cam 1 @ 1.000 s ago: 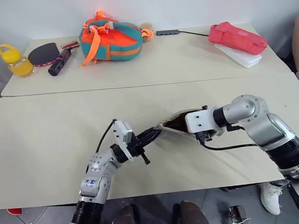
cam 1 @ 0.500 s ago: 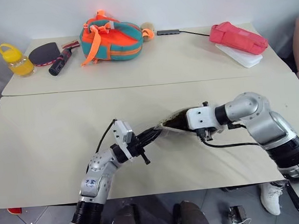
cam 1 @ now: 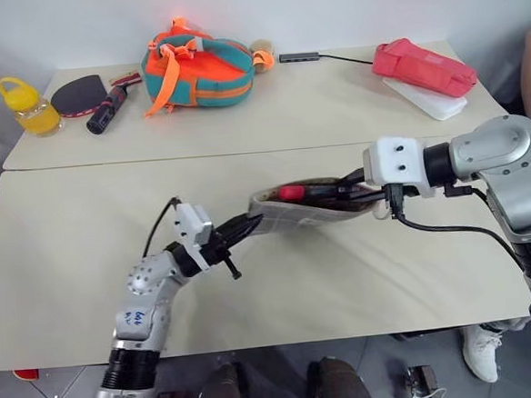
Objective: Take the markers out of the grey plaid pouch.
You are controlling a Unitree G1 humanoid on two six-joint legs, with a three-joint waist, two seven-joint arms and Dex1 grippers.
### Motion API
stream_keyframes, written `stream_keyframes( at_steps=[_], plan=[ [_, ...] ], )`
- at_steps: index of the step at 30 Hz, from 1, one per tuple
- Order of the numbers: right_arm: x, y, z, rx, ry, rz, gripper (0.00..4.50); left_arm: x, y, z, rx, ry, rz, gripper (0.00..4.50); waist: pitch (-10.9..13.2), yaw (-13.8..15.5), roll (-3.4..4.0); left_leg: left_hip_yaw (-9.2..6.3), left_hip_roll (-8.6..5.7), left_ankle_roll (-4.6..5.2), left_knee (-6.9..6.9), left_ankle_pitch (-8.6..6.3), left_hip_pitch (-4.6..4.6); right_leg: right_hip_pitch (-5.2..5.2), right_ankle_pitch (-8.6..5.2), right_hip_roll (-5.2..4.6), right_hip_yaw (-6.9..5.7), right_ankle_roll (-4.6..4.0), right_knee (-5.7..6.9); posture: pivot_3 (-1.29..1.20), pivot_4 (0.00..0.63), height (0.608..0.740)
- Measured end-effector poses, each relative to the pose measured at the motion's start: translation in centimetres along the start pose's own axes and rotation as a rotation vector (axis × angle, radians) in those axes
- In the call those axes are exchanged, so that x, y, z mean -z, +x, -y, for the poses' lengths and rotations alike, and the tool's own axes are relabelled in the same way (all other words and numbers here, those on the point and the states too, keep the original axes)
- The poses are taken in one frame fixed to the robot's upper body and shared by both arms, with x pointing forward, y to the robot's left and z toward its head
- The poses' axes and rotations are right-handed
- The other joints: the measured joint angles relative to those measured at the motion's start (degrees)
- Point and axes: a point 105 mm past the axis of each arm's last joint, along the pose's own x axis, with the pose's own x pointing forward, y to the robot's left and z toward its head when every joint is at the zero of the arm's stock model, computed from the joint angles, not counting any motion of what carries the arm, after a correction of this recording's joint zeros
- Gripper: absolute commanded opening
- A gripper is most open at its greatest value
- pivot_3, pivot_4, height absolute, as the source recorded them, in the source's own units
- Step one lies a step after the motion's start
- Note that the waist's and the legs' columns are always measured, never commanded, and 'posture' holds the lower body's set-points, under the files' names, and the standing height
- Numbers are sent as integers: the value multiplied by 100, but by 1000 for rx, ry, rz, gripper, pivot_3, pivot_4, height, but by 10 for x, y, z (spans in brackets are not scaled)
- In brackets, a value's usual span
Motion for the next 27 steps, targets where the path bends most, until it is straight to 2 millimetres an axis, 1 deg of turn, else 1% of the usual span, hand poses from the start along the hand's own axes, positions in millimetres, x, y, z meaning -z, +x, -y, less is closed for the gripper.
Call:
stream_keyframes(
  at_steps=[2, 4, 8, 10, 11, 12, 13, 14, 15, 17, 18, 19, 21, 23, 26, 27],
  plan=[
    [1, -4, 3, 15, 5, -1, 567, 0, -10, -11, -33, 13, -17, 0, 0, -6, 0, 2, 0, 0, -2, 0, 0, -2, 0, 0, 1, 0, 0, 0, 150, 740],
    [0, -10, 13, 60, 9, 3, 567, 2, -16, -16, -45, 22, -31, 0, 0, -16, 0, 6, 0, 0, -2, 0, 0, -5, 0, 0, 3, 0, 1, 0, 150, 740],
    [-3, -26, 43, 208, -6, 9, 567, 11, -25, -14, -17, 24, -49, 0, 0, -12, 0, 8, 1, -1, -4, 0, 0, -7, 0, 1, 3, 0, 2, 0, 150, 740],
    [9, -30, 51, 264, -9, -37, 567, 11, -25, -13, -7, 27, -46, 0, 0, -10, 0, 10, 0, -1, -5, 0, 0, -6, 0, 0, 3, 0, 0, 0, 150, 740],
    [21, -30, 52, 285, 2, -78, 567, 11, -25, -13, -8, 23, -43, 0, 0, -6, 0, 11, -1, -1, -4, 0, 0, -5, 0, 0, 3, 0, 0, 0, 150, 740],
    [38, -28, 51, 292, 4, -147, 567, 11, -24, -13, -9, 19, -39, 0, 0, 0, -1, 11, -1, -1, -4, 0, 0, -5, 0, -1, 3, 0, -1, 0, 150, 740],
    [46, -27, 48, 289, 6, -176, 567, 11, -24, -12, -9, 17, -36, 0, 0, 1, -1, 12, -2, 0, -4, 0, 0, -5, 0, -1, 3, 1, -1, 0, 150, 740],
    [63, -24, 44, 284, -1, -238, 567, 11, -24, -12, -12, 10, -32, 0, 0, -1, -1, 13, -2, 0, -4, 0, 0, -5, 0, -1, 3, 1, -2, 0, 150, 740],
    [85, -21, 37, 269, 2, -313, 567, 11, -23, -11, -11, 3, -25, 0, 0, -2, -1, 15, -2, 0, -4, 0, -1, -6, 0, -2, 4, 1, -1, 0, 150, 740],
    [114, -16, 22, 230, 17, -401, 567, 11, -23, -9, -10, -4, -22, 0, 0, -8, 0, 17, -2, -1, -7, 0, -1, -10, 0, -1, 7, 1, 1, 0, 150, 740],
    [123, -14, 16, 212, 22, -425, 567, 11, -23, -9, -10, -6, -21, 0, 1, -10, 2, 17, -2, -2, -7, 1, 0, -12, 0, -1, 7, 1, 3, 0, 150, 740],
    [129, -12, 12, 206, 39, -428, 567, 12, -23, -8, -9, -9, -20, 0, 2, -29, 3, 19, -1, -3, -9, 1, 1, -13, 0, 0, 10, 1, 4, 0, 150, 740],
    [130, -7, 9, 207, 66, -408, 567, 11, -22, -5, 1, -15, -16, 0, 1, -80, 3, 21, 3, -5, -8, 3, 3, -13, 0, 4, 12, 1, 8, 0, 150, 740],
    [134, -4, 2, 187, 85, -408, 567, 11, -19, -2, 15, -18, -10, 0, 2, -73, 3, 17, 3, -5, -6, 3, 4, -10, 0, 3, 10, 1, 9, 0, 150, 740],
    [142, -4, -9, 157, 153, -417, 567, 12, -20, 0, 16, -21, -13, 0, 2, -43, 3, 17, 1, -4, -4, 2, 3, -9, 0, 2, 11, 1, 6, 0, 150, 740],
    [143, -4, -10, 155, 168, -416, 917, 12, -20, 1, 17, -19, -11, 0, 1, -38, 3, 17, 2, -4, -3, 2, 4, -8, 0, 2, 11, 1, 7, 0, 150, 740]
  ],
)
